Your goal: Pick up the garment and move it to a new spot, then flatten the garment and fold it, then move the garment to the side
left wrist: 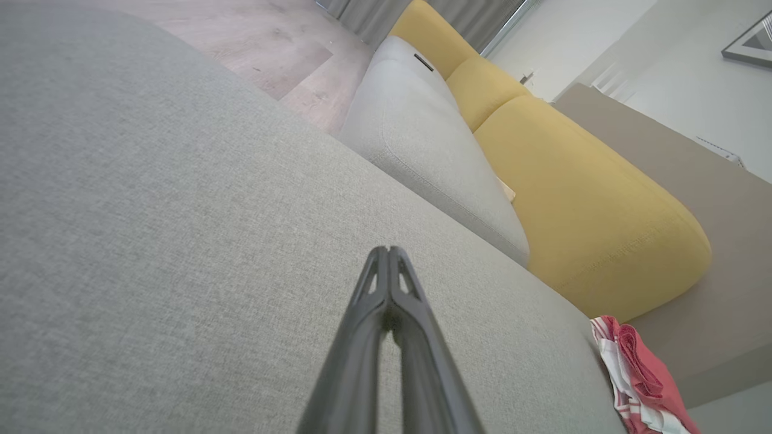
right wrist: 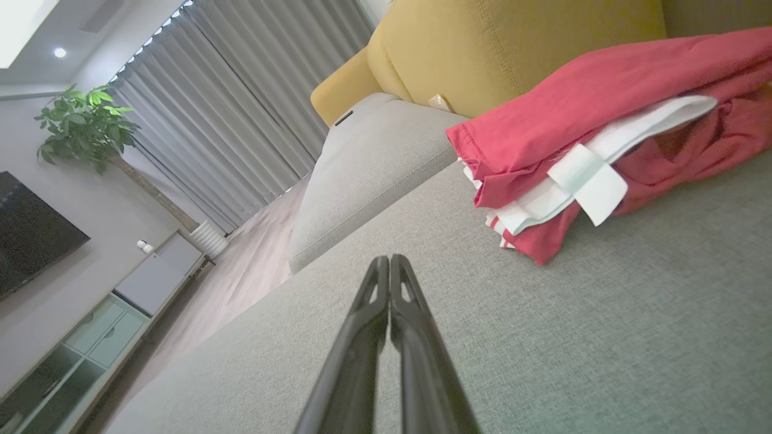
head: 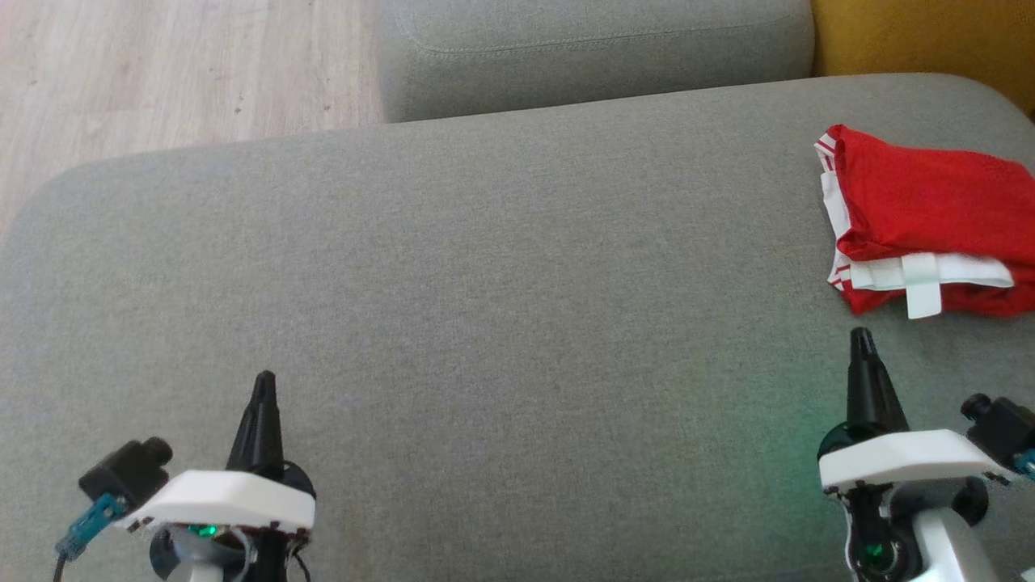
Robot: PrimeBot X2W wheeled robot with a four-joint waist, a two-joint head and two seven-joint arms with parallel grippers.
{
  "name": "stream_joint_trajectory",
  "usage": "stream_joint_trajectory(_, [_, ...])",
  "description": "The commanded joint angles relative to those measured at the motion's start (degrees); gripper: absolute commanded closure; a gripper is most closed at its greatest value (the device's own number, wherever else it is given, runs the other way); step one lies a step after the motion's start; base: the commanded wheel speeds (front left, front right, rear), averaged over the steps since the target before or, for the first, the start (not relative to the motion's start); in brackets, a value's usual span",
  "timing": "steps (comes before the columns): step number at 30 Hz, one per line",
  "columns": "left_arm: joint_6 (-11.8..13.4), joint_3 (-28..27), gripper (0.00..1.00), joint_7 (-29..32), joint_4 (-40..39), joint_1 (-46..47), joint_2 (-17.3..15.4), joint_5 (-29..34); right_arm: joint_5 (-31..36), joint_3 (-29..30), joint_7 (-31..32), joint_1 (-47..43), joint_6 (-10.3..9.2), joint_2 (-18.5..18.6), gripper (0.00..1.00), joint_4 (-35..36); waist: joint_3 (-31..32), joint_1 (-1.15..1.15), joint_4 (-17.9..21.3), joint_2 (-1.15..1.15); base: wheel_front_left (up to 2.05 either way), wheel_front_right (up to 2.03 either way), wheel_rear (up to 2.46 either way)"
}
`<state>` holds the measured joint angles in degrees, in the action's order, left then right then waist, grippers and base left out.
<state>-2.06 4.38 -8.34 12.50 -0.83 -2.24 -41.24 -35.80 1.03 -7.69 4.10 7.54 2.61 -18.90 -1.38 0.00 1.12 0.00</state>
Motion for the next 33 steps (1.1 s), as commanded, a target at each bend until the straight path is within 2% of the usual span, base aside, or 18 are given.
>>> stream_joint_trajectory(1, [-0.5,-1.6,1.0,0.5,-1.7,3.1,-0.5,-1.6,-1.9,0.2,0.5,2.3,-0.02,0.2,1.0,2.3,0.0,0.0,0.0,0.0,0.0,0.0,0.0])
stream_joint_trajectory(33, [-2.4,-5.0,1.0,5.9,-0.4,4.6,-0.7,-20.8,-22.9,2.2,5.8,2.2,-0.03,0.2,1.0,3.3,0.5,0.0,-0.4,0.0,0.0,0.0,0.0])
